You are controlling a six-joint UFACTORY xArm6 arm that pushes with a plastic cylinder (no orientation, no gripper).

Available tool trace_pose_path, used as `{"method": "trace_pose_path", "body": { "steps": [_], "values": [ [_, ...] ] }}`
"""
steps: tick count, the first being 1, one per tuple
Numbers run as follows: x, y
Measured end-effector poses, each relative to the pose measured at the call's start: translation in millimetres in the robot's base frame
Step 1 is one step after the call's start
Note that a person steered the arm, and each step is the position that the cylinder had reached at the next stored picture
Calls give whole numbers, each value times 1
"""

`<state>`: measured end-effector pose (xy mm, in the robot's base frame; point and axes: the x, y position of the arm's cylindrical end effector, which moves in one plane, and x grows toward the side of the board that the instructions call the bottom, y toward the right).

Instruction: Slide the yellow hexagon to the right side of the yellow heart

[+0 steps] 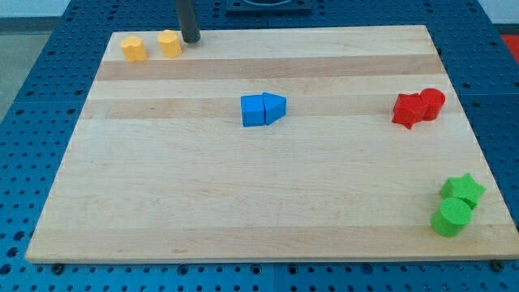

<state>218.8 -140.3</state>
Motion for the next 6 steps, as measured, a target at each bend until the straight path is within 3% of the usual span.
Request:
{"method": "trace_pose_path", "body": {
  "steps": [1,2,5,6],
  "values": [
    [-1,-19],
    [-27,-22],
    [-17,-66],
    [-10,-52]
  ]
}}
